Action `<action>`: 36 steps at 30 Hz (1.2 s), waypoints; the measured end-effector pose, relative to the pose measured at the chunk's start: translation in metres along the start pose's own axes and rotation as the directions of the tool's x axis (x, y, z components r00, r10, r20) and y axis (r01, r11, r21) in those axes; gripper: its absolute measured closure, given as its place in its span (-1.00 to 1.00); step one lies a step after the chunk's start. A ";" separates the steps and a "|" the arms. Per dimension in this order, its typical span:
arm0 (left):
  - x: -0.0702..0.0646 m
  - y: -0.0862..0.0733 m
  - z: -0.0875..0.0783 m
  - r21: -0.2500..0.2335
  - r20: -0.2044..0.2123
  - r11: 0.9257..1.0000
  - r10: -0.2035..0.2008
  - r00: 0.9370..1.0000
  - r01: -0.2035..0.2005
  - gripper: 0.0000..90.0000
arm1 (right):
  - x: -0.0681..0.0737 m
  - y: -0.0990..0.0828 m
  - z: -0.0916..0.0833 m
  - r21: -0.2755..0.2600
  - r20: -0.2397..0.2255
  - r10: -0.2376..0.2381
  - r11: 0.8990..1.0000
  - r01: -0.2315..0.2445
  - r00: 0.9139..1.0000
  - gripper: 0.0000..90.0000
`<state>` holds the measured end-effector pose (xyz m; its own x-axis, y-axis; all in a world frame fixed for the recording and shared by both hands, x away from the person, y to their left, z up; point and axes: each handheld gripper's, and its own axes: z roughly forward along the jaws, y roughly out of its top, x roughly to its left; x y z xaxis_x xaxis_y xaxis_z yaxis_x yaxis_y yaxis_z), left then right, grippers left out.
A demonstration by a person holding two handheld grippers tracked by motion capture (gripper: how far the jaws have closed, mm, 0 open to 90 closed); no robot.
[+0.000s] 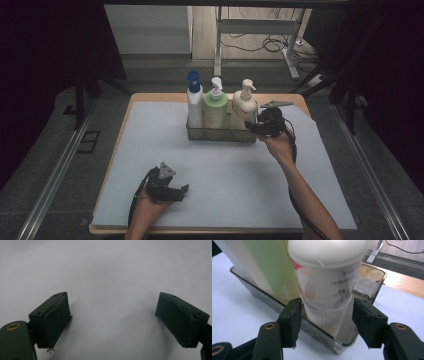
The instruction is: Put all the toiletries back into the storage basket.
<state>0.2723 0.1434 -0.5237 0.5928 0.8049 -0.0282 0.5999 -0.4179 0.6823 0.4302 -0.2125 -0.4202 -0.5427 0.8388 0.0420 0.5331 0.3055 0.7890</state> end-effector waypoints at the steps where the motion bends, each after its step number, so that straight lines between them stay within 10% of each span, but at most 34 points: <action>1: 0.000 0.000 0.000 0.000 0.000 1.000 0.000 1.000 0.000 -0.73 | 0.000 -0.001 -0.001 0.003 0.001 0.000 1.000 0.000 1.000 -0.10; 25: 0.000 0.000 0.000 0.000 0.000 1.000 0.000 1.000 0.000 -0.73 | -0.030 0.000 0.013 0.039 0.069 0.045 0.998 -0.048 0.997 0.87; 36: 0.000 0.000 0.000 0.001 -0.001 1.000 0.002 1.000 -0.002 -0.73 | -0.032 0.004 0.034 0.063 0.060 0.047 0.997 -0.051 0.997 0.96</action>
<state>0.2723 0.1435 -0.5236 0.5936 0.8043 -0.0261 0.5994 -0.4202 0.6813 0.4715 -0.2225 -0.4392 -0.4767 0.8781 0.0422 0.5999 0.2899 0.7457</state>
